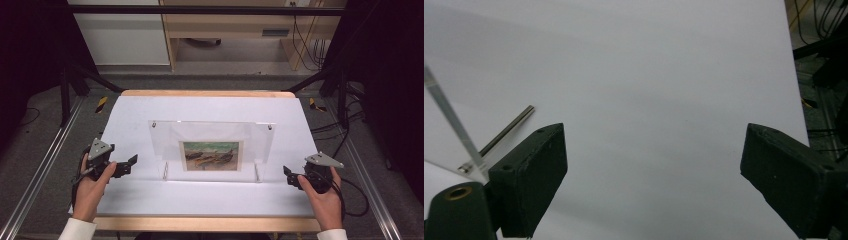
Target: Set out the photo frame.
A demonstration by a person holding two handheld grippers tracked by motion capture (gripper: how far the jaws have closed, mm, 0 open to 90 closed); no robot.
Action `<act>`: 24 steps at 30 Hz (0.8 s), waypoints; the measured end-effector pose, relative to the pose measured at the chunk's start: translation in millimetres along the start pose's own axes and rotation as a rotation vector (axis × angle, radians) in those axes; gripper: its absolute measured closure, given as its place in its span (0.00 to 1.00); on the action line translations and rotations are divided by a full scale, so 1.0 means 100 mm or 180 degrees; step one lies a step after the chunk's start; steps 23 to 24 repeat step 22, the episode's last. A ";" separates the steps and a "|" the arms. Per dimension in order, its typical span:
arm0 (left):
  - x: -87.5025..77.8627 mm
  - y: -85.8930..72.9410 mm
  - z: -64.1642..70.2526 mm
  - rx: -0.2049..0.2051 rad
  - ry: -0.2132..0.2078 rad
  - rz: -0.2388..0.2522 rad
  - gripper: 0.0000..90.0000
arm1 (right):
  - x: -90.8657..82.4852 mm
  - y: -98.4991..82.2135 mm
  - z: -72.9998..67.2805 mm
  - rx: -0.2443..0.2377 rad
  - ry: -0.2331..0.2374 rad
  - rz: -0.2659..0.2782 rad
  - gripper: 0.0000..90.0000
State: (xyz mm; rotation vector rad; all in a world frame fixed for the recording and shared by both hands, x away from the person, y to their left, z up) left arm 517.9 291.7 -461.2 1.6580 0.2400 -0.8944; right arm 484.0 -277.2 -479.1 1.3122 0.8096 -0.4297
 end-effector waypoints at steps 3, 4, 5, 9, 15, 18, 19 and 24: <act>0.06 -0.03 -0.01 0.0021 0.0032 -0.0032 0.06 | 0.04 0.00 0.03 0.0014 -0.0069 -0.0012 0.14; 0.08 -0.04 -0.02 0.0024 0.0037 -0.0046 0.06 | 0.05 -0.01 0.04 0.0000 -0.0080 -0.0024 0.14; 0.09 -0.06 -0.02 0.0029 0.0047 -0.0067 0.06 | 0.07 -0.01 0.05 0.0008 -0.0097 -0.0036 0.14; 0.15 -0.14 -0.07 -0.0001 0.0101 -0.0098 0.06 | 0.12 -0.05 0.12 0.0036 -0.0221 -0.0075 0.15; 0.16 -0.26 -0.11 -0.0089 0.0122 -0.0162 0.06 | 0.13 -0.17 0.18 0.0171 -0.0324 -0.0113 0.14; 0.13 -0.31 -0.15 -0.0205 0.0110 -0.0169 0.05 | 0.11 -0.21 0.14 0.0174 -0.0311 -0.0094 0.13; 0.12 -0.32 -0.16 -0.0221 0.0101 -0.0178 0.05 | 0.10 -0.22 0.13 0.0148 -0.0312 -0.0097 0.13; 0.11 -0.33 -0.15 -0.0228 0.0077 -0.0190 0.05 | 0.10 -0.26 0.12 0.0134 -0.0337 -0.0135 0.13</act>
Point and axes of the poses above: each handheld gripper's, and its own axes: x roughly forward along the jaws, y roughly out of its top, z roughly to its right, the point moved 6 cm from there along x, roughly forward along the jaws, and after that the axes turned 12 degrees about -z, right-handed, at the moved point
